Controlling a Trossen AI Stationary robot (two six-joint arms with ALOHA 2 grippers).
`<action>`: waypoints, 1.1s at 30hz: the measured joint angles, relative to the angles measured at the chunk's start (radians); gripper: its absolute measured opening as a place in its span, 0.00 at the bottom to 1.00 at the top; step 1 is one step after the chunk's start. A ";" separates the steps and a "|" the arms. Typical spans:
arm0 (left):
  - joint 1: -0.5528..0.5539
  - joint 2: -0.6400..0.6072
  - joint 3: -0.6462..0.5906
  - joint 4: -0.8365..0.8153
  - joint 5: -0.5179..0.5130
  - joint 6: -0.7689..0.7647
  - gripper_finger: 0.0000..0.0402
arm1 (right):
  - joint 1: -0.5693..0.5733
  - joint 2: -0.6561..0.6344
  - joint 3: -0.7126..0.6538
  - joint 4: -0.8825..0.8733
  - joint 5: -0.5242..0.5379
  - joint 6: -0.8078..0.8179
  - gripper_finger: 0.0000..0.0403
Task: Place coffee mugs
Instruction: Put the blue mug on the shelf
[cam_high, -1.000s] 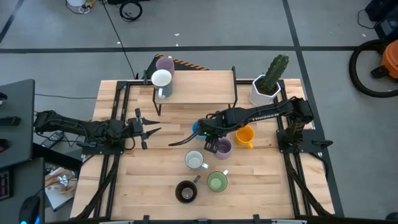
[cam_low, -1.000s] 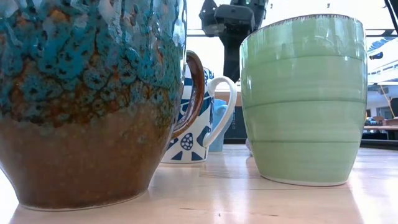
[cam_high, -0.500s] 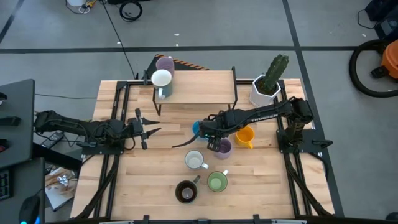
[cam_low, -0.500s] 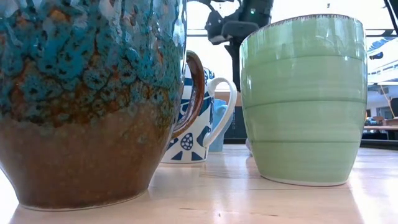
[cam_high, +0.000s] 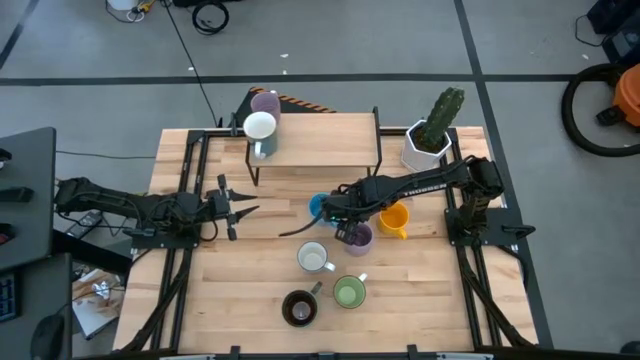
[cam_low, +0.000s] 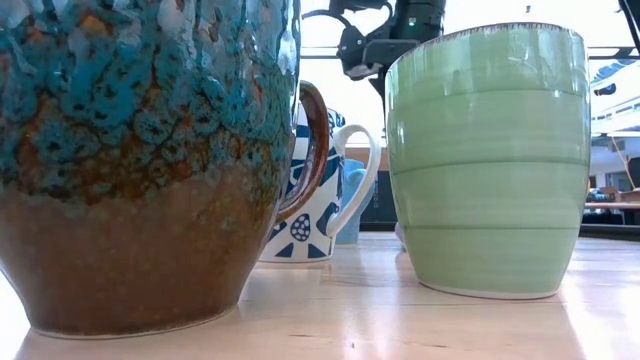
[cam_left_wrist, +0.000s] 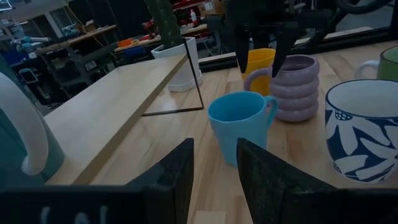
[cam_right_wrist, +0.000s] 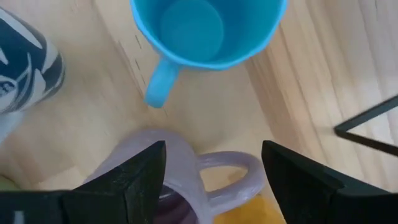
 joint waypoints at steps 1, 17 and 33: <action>0.000 0.000 0.000 0.000 0.000 -0.001 0.32 | -0.001 0.000 0.000 0.000 -0.003 0.016 0.67; 0.000 0.000 0.000 -0.001 0.000 -0.017 0.32 | -0.033 -0.001 0.000 -0.033 -0.104 0.047 0.67; 0.000 0.000 0.000 -0.001 0.000 -0.017 0.32 | -0.031 -0.001 0.000 0.041 -0.043 0.048 0.67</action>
